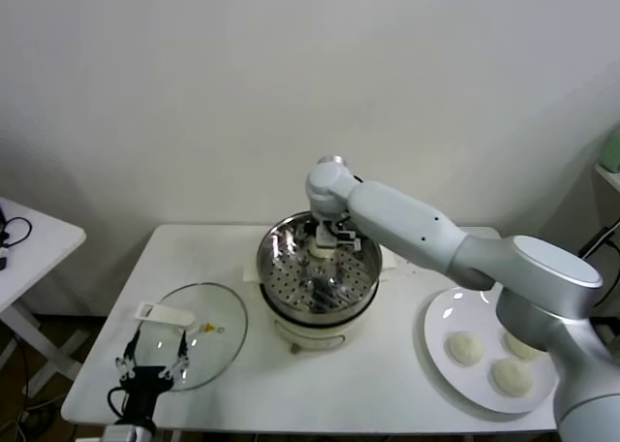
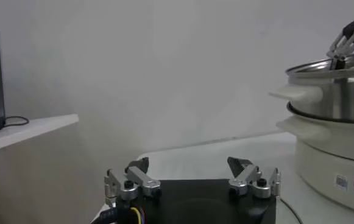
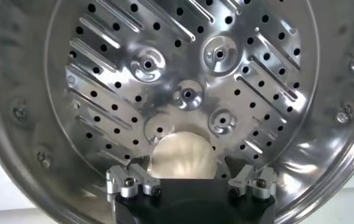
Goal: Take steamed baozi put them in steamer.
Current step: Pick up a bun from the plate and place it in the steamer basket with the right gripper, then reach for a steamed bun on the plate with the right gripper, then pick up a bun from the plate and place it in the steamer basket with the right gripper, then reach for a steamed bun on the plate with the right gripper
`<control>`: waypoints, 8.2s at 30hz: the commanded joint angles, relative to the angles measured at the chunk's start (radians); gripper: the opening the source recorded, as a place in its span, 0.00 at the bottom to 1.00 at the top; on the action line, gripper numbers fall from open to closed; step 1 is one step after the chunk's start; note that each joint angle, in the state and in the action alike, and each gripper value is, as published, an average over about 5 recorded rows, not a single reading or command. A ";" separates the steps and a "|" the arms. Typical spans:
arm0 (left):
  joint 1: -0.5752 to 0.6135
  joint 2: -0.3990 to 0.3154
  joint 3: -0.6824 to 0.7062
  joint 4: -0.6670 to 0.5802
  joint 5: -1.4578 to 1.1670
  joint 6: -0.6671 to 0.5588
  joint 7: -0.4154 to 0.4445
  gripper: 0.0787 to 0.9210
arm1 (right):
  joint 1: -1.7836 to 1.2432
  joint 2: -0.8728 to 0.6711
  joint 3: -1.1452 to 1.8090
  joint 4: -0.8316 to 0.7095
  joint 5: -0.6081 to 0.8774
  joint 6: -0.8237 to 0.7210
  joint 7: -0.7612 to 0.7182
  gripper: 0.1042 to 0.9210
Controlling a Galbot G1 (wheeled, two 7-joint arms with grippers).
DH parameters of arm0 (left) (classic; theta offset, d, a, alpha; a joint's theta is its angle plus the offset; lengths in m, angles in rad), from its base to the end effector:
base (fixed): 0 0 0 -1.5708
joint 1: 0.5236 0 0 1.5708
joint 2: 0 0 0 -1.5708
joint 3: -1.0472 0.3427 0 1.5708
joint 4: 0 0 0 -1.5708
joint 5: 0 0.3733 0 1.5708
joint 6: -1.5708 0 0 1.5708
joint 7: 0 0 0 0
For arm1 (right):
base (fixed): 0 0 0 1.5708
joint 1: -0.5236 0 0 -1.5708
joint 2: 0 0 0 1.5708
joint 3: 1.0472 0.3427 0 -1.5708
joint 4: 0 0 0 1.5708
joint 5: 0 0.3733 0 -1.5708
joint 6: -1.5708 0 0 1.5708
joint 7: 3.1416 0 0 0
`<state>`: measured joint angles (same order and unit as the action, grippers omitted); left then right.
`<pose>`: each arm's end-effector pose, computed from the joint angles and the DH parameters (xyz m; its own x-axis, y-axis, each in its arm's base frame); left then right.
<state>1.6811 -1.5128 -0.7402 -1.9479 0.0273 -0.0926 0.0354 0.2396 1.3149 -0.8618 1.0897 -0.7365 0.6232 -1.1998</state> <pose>0.1543 0.0864 -0.3624 -0.9803 -0.1282 0.1502 -0.0979 0.9761 0.1938 0.5748 0.1842 -0.1042 -0.3336 -0.0504 0.9414 -0.0524 -0.9960 -0.0719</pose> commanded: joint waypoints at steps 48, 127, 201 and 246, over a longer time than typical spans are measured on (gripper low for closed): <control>-0.035 0.003 0.022 0.005 0.014 0.021 -0.024 0.88 | -0.295 -0.898 -0.022 0.327 0.824 -0.765 0.086 0.88; -0.040 -0.008 0.035 -0.016 0.011 0.037 -0.035 0.88 | 0.558 -0.351 -0.536 0.072 1.498 -0.886 0.106 0.70; -0.014 -0.010 0.027 -0.017 -0.018 0.041 -0.052 0.88 | 0.373 -0.121 -0.505 0.013 1.369 -0.864 0.057 0.88; 0.000 -0.015 0.055 -0.033 -0.077 0.012 -0.007 0.88 | -0.472 -1.061 0.167 0.400 0.691 -0.659 -0.028 0.88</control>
<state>1.6775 -1.5291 -0.6838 -1.9842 -0.0608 -0.0727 0.0246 -0.0319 0.3100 -0.8276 1.4706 0.0147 -0.0359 -1.2403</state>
